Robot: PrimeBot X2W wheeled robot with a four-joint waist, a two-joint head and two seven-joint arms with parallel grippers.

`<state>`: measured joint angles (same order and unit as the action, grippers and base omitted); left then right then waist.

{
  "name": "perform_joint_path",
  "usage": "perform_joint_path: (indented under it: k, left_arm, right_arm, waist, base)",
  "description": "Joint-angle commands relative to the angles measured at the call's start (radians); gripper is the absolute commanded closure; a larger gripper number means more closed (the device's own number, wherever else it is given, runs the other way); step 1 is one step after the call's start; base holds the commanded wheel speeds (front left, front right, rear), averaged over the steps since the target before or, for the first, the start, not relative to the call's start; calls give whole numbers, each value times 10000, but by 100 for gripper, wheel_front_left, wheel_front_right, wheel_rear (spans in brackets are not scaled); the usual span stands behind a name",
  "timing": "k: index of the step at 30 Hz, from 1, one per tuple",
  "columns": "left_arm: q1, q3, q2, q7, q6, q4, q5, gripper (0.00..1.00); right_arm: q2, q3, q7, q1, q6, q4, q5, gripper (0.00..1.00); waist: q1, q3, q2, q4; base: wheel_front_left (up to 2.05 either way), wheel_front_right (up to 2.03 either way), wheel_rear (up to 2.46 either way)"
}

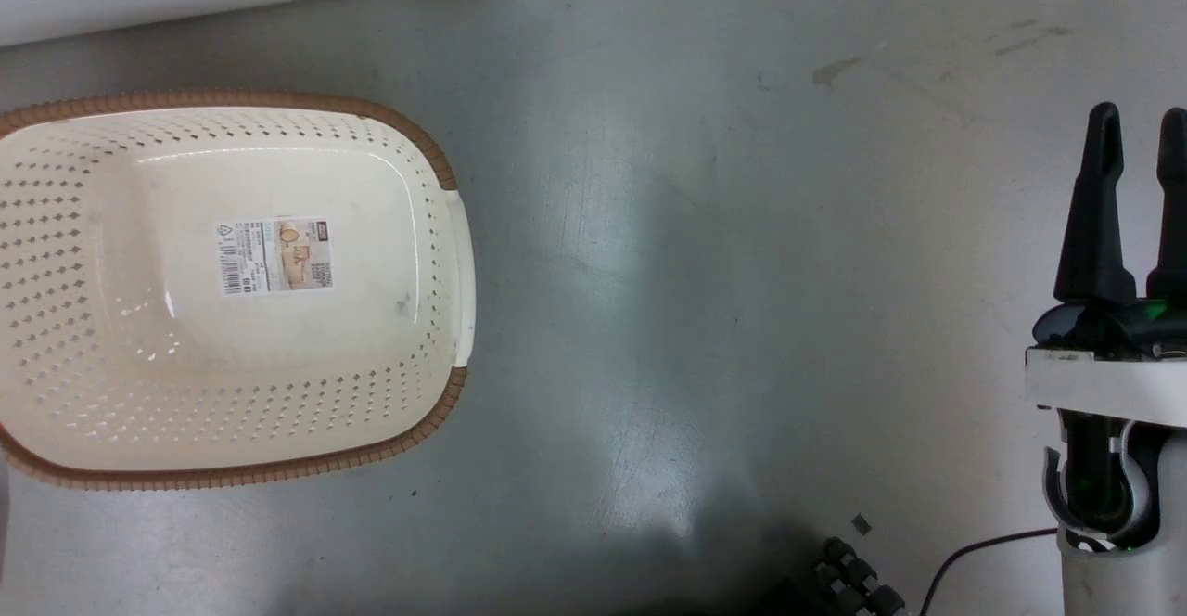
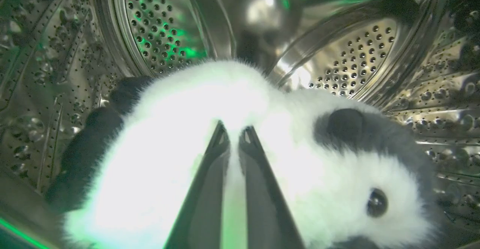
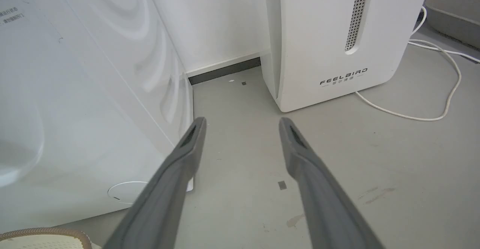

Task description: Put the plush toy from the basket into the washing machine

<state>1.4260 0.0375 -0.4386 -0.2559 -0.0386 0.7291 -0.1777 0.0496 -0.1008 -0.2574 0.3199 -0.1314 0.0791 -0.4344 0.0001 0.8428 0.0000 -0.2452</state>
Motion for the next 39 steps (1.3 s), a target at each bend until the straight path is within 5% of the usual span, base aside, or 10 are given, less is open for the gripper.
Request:
perform_joint_path:
  k: [1,4,5,6,20,28,39]
  left_arm:
    - [222,85,-76,-59,-50,-53,42,100]
    - [306,112,-120,-59,-33,167,154,100]
    - [315,121,-107,-59,-29,290,169,66]
    - [334,121,-113,-59,-52,311,226,0]
    - [-2109,930,597,-59,278,-521,166,0]
    - [-4430,1126,1500,-59,597,-1641,470,0]
    - [-7847,1413,2727,-59,450,-3782,1011,0]
  right_arm:
    - [6,40,-44,204,7,17,-63,0]
    - [6,105,-44,247,7,-4,-97,0]
    - [6,113,-44,241,7,-15,-102,0]
    - [6,118,-44,233,7,-28,-104,0]
    - [6,107,-44,60,7,-263,148,0]
    - [6,-10,-44,-446,7,-382,550,0]
    - [6,291,-44,-1367,7,-499,1355,0]
  waist:
    - [-1,94,0,-78]
    - [-1,119,0,-135]
    - [-1,108,0,-143]
    - [-1,95,0,-147]
    - [-1,-1194,0,83]
    - [-1,-2552,0,669]
    - [-1,-4646,0,1359]
  base:
    - [0,0,0]
    - [0,0,0]
    - [0,0,0]
    - [0,0,0]
    - [0,0,0]
    - [0,0,0]
    - [0,0,0]
